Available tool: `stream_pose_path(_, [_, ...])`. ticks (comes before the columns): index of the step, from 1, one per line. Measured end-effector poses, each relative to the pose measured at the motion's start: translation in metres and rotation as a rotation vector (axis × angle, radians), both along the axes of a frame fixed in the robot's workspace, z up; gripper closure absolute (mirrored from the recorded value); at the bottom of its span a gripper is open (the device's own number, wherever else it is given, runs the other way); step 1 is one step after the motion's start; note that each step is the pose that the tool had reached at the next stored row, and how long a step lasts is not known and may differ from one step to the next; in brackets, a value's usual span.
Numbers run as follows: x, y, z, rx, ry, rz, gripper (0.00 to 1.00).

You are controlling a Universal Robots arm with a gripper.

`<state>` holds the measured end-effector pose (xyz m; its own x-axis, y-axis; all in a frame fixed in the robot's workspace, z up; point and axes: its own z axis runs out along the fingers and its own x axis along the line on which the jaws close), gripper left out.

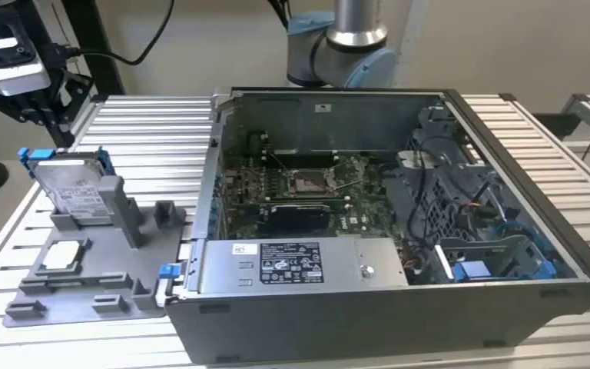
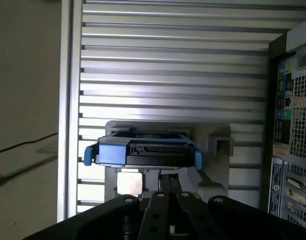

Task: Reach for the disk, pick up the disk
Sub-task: 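Reach for the disk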

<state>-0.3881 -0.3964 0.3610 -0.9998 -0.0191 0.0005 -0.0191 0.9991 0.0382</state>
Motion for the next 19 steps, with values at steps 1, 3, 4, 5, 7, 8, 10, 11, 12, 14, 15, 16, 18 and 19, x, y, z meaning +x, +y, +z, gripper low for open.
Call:
stream_pose_path(1, [0.0, 0.0, 0.0, 0.0, 0.0, 0.0, 1.0])
stream_pose_path(3, [0.0, 0.0, 0.0, 0.0001, 0.0, 0.0, 1.0])
stream_pose_path(4, [0.0, 0.0, 0.0, 0.0, 0.0, 0.0, 1.0])
stream_pose_path(5, [0.0, 0.0002, 0.0, 0.0, 0.0, 0.0, 1.0])
stream_pose_path(7, [-0.002, 0.0011, 0.0001, -0.0001, 0.0002, 0.0, 1.0])
stream_pose_path(8, [-0.004, 0.0018, 0.0, -0.0001, 0.0001, 0.0, 1.0])
stream_pose_path(10, [-0.009, 0.0034, 0.0, 0.0, 0.0001, 0.0, 1.0])
stream_pose_path(11, [-0.012, 0.0041, -0.0001, 0.0, -0.0001, 0.0, 1.0])
stream_pose_path(12, [-0.015, 0.0047, -0.0001, 0.0, 0.0001, 0.0, 1.0])
stream_pose_path(14, [-0.021, 0.0055, -0.0002, 0.0, 0.0, 0.0, 1.0])
stream_pose_path(15, [-0.024, 0.0058, -0.0003, 0.0, 0.0001, 0.0, 1.0])
stream_pose_path(16, [-0.026, 0.0064, -0.0003, 0.0, 0.0, 0.0, 1.0])
stream_pose_path(18, [-0.03, 0.0083, -0.0005, 0.0, 0.0, 0.0, 1.0])
stream_pose_path(19, [-0.031, 0.0092, -0.0005, 0.0, 0.0, 0.0, 1.0])
